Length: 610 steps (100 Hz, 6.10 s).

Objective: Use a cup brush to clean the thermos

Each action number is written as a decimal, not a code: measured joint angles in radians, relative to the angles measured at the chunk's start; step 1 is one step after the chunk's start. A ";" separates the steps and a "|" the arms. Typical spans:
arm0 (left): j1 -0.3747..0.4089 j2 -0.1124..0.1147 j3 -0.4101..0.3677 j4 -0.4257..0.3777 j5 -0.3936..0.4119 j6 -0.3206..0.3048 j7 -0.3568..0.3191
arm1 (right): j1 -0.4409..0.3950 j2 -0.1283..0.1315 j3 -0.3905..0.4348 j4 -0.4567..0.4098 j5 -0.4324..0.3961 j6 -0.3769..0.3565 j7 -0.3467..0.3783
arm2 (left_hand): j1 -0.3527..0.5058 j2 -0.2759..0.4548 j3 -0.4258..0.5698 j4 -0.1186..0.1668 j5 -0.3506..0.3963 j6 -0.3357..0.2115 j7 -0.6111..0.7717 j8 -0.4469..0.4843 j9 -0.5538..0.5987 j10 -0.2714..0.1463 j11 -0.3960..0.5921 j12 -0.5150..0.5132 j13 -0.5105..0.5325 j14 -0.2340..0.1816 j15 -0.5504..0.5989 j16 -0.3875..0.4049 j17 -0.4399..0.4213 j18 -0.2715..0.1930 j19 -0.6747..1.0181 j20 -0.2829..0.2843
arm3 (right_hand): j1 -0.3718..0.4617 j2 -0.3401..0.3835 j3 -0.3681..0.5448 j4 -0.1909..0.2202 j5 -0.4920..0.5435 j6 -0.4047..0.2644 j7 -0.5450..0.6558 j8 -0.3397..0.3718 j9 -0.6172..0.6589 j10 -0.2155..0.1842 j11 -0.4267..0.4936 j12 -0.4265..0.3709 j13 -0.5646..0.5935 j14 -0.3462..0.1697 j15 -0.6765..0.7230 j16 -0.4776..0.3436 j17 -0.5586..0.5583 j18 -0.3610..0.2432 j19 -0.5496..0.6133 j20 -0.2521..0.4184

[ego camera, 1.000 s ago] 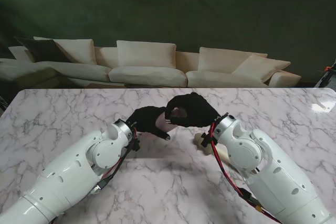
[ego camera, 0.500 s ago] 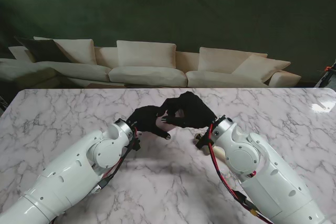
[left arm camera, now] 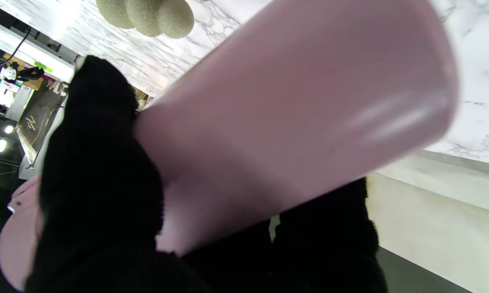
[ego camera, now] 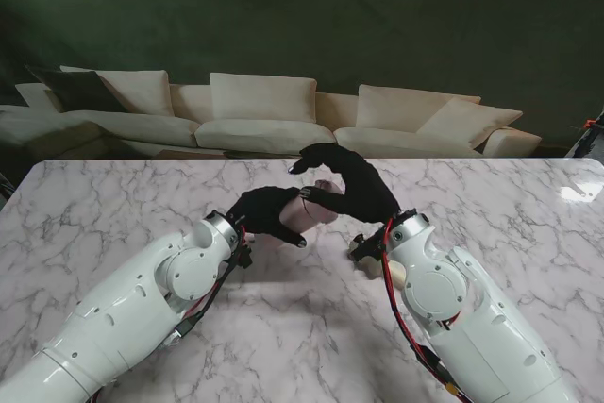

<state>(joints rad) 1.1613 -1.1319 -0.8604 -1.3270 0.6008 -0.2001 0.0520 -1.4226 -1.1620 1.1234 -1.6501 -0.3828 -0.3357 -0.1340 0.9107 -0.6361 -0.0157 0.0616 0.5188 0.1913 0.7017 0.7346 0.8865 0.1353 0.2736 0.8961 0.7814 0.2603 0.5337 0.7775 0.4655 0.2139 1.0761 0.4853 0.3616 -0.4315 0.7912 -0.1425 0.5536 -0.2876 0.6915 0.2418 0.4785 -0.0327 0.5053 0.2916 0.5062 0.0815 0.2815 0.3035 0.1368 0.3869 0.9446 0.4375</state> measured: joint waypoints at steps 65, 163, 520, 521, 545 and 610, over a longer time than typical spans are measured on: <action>-0.003 0.000 -0.002 0.007 0.004 -0.017 0.006 | -0.016 0.088 -0.008 -0.146 -0.346 0.518 0.328 | 0.000 0.000 0.000 0.000 0.000 0.001 0.000 0.000 0.000 0.000 0.001 0.000 0.001 0.000 0.002 0.008 0.001 0.000 0.005 0.000 | -0.317 0.156 -0.207 0.036 -0.280 0.393 -0.133 0.146 0.118 0.147 0.244 0.136 0.590 0.064 0.769 0.338 0.801 -0.163 0.816 0.113; 0.001 0.005 0.001 0.003 0.001 -0.007 -0.003 | 0.050 0.085 -0.025 0.017 -0.076 0.105 0.258 | 0.000 -0.003 0.000 0.000 0.000 0.000 0.017 0.012 -0.003 0.000 -0.019 -0.013 -0.012 0.000 -0.030 -0.009 0.002 0.000 -0.019 -0.004 | 0.467 -0.220 0.306 -0.012 -0.223 0.318 -0.242 0.243 -0.111 0.008 -0.022 -0.004 0.042 -0.004 0.024 0.003 0.074 -0.055 0.065 0.076; -0.004 0.003 0.015 -0.010 0.001 -0.009 -0.017 | 0.015 0.053 -0.029 -0.004 -0.205 0.109 0.122 | 0.000 0.000 0.000 -0.022 0.001 0.019 -0.004 0.004 -0.003 0.017 -0.014 -0.026 0.002 0.002 0.003 0.013 0.041 -0.008 0.099 0.049 | -0.036 -0.087 -0.050 0.016 -0.305 -0.057 -0.136 -0.031 -0.236 0.036 -0.138 -0.070 -0.157 0.018 -0.160 -0.099 -0.100 -0.056 -0.138 -0.041; -0.004 0.003 0.015 -0.010 0.001 -0.009 -0.017 | 0.015 0.052 -0.028 -0.005 -0.206 0.109 0.120 | 0.000 0.000 0.000 -0.023 0.001 0.019 -0.004 0.004 -0.003 0.017 -0.014 -0.026 0.002 0.002 0.003 0.013 0.041 -0.008 0.099 0.049 | -0.036 -0.086 -0.057 0.017 -0.313 -0.051 -0.135 -0.031 -0.239 0.040 -0.137 -0.070 -0.157 0.018 -0.160 -0.099 -0.100 -0.057 -0.138 -0.041; -0.005 0.003 0.014 -0.009 0.003 -0.015 -0.017 | -0.010 0.045 0.033 -0.040 -0.246 0.121 0.087 | 0.000 0.000 0.000 -0.023 0.001 0.019 -0.004 0.003 -0.003 0.017 -0.014 -0.026 0.002 0.002 0.004 0.013 0.041 -0.008 0.099 0.049 | -0.048 -0.023 -0.130 0.018 -0.378 0.145 -0.177 -0.042 -0.261 0.091 -0.120 -0.070 -0.155 0.024 -0.160 -0.099 -0.079 -0.062 -0.108 -0.021; -0.014 0.003 0.018 -0.002 0.003 -0.027 -0.014 | 0.005 0.101 -0.021 -0.174 -0.408 0.556 0.369 | 0.000 0.000 0.000 -0.024 0.001 0.019 -0.004 0.003 -0.003 0.017 -0.013 -0.026 0.002 0.002 0.005 0.013 0.041 -0.008 0.099 0.049 | -0.386 0.189 -0.212 0.039 -0.265 0.438 -0.165 -0.007 0.069 0.222 0.221 0.091 0.738 0.069 0.674 0.270 0.922 -0.137 0.787 0.039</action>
<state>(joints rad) 1.1478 -1.1294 -0.8419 -1.3292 0.6042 -0.2271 0.0383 -1.4175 -1.0605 1.1028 -1.8239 -0.7903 0.2205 0.2346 0.9107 -0.6363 -0.0158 0.0381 0.5195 0.2099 0.6973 0.7373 0.8832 0.1522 0.2610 0.8703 0.7833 0.2623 0.5391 0.7908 0.5067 0.2061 1.1752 0.5343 -0.0246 -0.2424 0.5796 -0.1031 0.2889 0.1505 0.5263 0.2348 0.5475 0.1898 0.7268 0.3821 1.2444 0.1505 0.9555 0.5734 1.0588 0.2500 1.7316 0.4761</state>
